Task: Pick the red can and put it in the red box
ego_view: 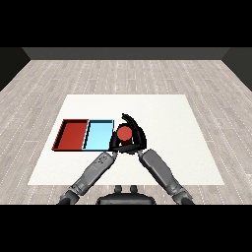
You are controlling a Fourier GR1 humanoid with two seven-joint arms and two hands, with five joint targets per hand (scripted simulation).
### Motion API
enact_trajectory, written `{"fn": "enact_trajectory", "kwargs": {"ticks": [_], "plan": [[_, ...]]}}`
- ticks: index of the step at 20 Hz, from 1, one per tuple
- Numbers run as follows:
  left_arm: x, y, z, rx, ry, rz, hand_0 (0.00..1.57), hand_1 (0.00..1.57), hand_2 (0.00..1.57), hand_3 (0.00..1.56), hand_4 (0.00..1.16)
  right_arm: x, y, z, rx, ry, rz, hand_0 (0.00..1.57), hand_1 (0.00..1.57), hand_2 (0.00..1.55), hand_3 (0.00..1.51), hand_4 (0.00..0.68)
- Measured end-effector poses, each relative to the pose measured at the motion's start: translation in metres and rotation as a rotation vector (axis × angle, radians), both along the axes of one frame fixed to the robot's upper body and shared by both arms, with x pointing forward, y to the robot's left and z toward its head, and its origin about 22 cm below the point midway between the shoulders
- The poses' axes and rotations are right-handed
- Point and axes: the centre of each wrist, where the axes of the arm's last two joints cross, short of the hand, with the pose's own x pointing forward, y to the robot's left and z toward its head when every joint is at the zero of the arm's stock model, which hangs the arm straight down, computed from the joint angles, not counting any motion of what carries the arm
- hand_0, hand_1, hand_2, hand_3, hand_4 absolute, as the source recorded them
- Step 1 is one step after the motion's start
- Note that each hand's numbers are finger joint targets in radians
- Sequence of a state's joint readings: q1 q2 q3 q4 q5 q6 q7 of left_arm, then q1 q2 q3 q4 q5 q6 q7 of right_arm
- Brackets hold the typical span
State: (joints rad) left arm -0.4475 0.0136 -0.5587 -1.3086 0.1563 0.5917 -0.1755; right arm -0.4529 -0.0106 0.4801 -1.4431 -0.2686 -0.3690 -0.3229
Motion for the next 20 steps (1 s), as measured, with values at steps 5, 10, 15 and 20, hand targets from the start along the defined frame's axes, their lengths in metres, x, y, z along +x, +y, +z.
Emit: {"fn": "enact_trajectory", "kwargs": {"ticks": [5, 10, 15, 20], "plan": [[-0.004, 0.003, -0.010, 0.009, 0.021, -0.006, 1.57, 1.57, 1.57, 1.48, 1.14, 0.005, -0.010, 0.007, -0.015, -0.024, -0.044, 0.00, 0.00, 0.00, 0.00, 0.000], [0.000, 0.016, -0.016, -0.004, 0.054, 0.012, 1.57, 1.57, 1.57, 1.49, 1.12, 0.004, -0.032, 0.027, 0.011, -0.094, -0.100, 0.00, 0.00, 0.00, 0.00, 0.000], [-0.002, 0.031, -0.024, 0.003, 0.052, 0.046, 1.57, 1.57, 1.57, 1.46, 1.13, -0.010, -0.064, 0.057, 0.046, -0.150, -0.177, 0.00, 0.00, 0.00, 0.00, 0.000], [0.000, 0.049, -0.010, 0.022, 0.024, 0.083, 1.57, 1.57, 1.57, 1.46, 1.13, -0.014, -0.104, 0.054, 0.070, -0.138, -0.251, 0.00, 0.00, 0.00, 0.00, 0.000]]}}
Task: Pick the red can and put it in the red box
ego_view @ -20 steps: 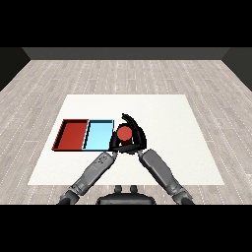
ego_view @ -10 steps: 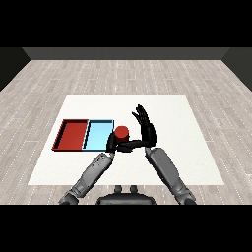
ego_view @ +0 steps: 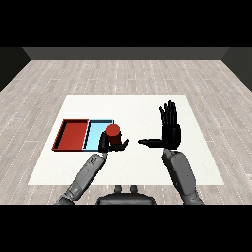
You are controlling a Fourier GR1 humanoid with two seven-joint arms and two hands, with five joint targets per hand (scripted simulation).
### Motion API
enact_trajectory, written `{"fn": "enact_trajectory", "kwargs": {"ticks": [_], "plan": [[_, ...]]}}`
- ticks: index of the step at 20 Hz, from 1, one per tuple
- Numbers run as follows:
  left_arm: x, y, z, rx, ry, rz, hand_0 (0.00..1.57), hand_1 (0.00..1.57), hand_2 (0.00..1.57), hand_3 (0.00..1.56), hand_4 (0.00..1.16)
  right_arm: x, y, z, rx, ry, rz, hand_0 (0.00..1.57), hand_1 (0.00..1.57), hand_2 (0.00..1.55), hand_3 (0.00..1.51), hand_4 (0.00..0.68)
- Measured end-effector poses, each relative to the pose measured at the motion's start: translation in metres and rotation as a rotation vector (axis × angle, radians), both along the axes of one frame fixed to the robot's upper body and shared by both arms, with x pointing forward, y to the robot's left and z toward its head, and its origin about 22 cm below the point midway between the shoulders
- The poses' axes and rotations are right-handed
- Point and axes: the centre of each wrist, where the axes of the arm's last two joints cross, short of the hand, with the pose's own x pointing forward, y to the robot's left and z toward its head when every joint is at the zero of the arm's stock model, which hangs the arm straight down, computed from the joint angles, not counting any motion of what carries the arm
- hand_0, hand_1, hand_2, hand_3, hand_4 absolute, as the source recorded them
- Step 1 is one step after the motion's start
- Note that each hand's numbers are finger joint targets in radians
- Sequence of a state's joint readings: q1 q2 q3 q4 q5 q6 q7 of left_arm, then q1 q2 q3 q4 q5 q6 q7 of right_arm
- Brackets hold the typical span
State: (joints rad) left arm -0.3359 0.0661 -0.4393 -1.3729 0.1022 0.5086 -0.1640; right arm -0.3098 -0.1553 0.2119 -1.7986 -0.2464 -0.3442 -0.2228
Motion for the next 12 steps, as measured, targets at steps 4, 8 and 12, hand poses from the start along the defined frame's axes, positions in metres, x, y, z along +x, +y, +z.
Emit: {"fn": "enact_trajectory", "kwargs": {"ticks": [4, 8, 12], "plan": [[0.002, 0.030, 0.016, 0.046, -0.033, 0.046, 1.57, 1.57, 1.56, 1.46, 1.11, -0.002, -0.032, -0.014, 0.009, 0.030, -0.056, 0.00, 0.00, 0.00, 0.00, 0.000], [0.004, 0.060, 0.029, 0.111, -0.040, 0.098, 1.57, 1.57, 1.55, 1.42, 1.12, -0.005, -0.059, -0.037, -0.028, 0.092, -0.097, 0.00, 0.00, 0.00, 0.00, 0.000], [0.015, 0.082, 0.038, 0.166, -0.049, 0.155, 1.57, 1.57, 1.56, 1.43, 1.13, -0.015, -0.073, -0.070, -0.054, 0.162, -0.133, 0.00, 0.00, 0.00, 0.00, 0.000]]}}
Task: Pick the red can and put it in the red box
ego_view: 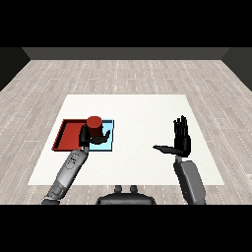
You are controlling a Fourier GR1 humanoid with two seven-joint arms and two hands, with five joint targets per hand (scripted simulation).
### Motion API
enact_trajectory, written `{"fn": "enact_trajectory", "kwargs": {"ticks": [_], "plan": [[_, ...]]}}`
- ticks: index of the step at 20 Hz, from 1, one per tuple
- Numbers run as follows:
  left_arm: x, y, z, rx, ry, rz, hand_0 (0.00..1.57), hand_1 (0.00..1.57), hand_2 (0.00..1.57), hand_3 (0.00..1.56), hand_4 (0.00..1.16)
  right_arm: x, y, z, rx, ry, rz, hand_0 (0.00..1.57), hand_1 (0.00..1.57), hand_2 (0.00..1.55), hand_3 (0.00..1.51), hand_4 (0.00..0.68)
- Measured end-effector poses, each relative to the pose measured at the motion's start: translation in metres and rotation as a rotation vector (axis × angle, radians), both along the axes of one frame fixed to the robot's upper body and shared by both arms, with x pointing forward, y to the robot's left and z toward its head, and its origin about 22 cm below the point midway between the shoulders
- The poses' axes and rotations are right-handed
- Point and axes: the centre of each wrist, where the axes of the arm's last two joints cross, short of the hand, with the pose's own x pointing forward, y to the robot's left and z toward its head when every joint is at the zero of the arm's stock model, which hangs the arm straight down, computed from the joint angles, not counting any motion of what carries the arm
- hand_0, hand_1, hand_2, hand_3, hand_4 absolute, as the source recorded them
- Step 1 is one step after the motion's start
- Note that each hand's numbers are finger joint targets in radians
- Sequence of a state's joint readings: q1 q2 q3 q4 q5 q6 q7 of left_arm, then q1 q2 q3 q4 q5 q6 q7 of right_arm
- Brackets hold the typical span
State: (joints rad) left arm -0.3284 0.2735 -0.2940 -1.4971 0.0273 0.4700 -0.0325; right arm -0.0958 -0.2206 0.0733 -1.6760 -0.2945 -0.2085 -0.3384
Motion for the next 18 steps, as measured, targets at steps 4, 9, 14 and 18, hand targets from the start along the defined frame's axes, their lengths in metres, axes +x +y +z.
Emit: {"fn": "enact_trajectory", "kwargs": {"ticks": [4, 9, 14, 18], "plan": [[0.017, 0.029, 0.008, 0.087, 0.020, 0.074, 1.42, 1.42, 1.45, 1.39, 1.11, -0.007, -0.015, -0.028, -0.012, 0.054, -0.008, 0.00, 0.00, 0.00, 0.00, 0.000], [0.047, 0.070, 0.007, 0.183, 0.093, 0.173, 1.54, 1.54, 1.52, 1.45, 1.08, -0.010, -0.019, -0.046, -0.006, 0.102, -0.027, 0.00, 0.00, 0.00, 0.00, 0.000], [0.059, 0.124, -0.015, 0.233, 0.224, 0.305, 1.57, 1.57, 1.57, 1.49, 1.09, -0.007, -0.023, -0.057, -0.034, 0.116, -0.028, 0.00, 0.00, 0.00, 0.00, 0.000], [0.056, 0.153, -0.051, 0.243, 0.322, 0.385, 1.57, 1.57, 1.57, 1.49, 1.06, -0.003, -0.028, -0.059, -0.028, 0.087, -0.031, 0.00, 0.00, 0.00, 0.00, 0.000]]}}
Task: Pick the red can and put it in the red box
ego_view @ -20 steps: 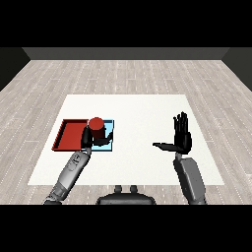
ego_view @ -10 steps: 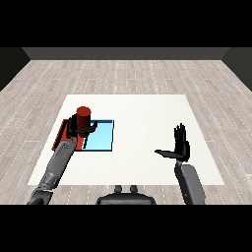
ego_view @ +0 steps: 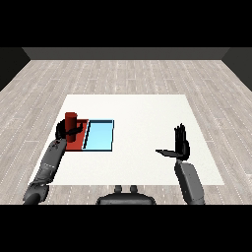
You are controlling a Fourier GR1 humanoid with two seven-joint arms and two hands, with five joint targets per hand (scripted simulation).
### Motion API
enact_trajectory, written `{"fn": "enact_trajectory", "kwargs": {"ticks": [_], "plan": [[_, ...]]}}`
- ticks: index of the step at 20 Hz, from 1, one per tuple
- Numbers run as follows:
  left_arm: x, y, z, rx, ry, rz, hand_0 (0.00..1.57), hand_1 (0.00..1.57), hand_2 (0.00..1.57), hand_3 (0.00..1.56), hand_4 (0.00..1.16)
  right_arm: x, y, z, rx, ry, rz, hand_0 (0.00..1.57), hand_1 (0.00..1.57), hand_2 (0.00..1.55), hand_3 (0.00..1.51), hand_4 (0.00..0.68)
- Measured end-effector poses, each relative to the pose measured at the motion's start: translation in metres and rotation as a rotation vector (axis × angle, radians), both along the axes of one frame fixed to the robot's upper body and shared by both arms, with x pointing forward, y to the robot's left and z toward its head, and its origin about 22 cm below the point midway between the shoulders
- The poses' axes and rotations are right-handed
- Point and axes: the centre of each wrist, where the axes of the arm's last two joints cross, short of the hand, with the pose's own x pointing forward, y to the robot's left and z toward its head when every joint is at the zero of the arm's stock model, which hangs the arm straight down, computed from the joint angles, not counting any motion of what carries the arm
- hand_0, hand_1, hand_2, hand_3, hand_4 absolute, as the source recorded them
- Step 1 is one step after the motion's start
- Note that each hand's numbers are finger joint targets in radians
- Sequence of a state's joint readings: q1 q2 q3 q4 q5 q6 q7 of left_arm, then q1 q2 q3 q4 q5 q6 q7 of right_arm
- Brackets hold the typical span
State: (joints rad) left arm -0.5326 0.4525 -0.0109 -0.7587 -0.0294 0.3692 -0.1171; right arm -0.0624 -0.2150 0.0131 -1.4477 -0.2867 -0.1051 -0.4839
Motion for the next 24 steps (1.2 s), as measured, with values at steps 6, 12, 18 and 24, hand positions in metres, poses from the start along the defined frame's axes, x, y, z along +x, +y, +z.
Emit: {"fn": "enact_trajectory", "kwargs": {"ticks": [6, 12, 18, 24], "plan": [[-0.003, 0.025, -0.031, 0.059, 0.163, 0.135, 0.70, 0.70, 0.75, 0.83, 0.83, 0.004, 0.006, 0.008, -0.020, -0.043, 0.011, 0.00, 0.00, 0.00, 0.00, 0.000], [-0.005, 0.025, -0.048, 0.086, 0.311, 0.215, 0.76, 0.76, 0.76, 0.00, 0.67, -0.002, 0.012, 0.009, -0.040, -0.074, 0.011, 0.00, 0.00, 0.00, 0.00, 0.000], [-0.011, 0.028, -0.057, 0.066, 0.403, 0.170, 0.00, 0.00, 0.00, 0.00, 0.64, -0.004, 0.005, 0.009, -0.039, -0.108, 0.018, 0.00, 0.00, 0.00, 0.00, 0.000], [-0.015, 0.041, -0.055, 0.154, 0.550, 0.148, 0.00, 0.00, 0.00, 0.00, 0.00, -0.006, 0.015, 0.012, -0.028, -0.125, 0.038, 0.00, 0.00, 0.00, 0.00, 0.000]]}}
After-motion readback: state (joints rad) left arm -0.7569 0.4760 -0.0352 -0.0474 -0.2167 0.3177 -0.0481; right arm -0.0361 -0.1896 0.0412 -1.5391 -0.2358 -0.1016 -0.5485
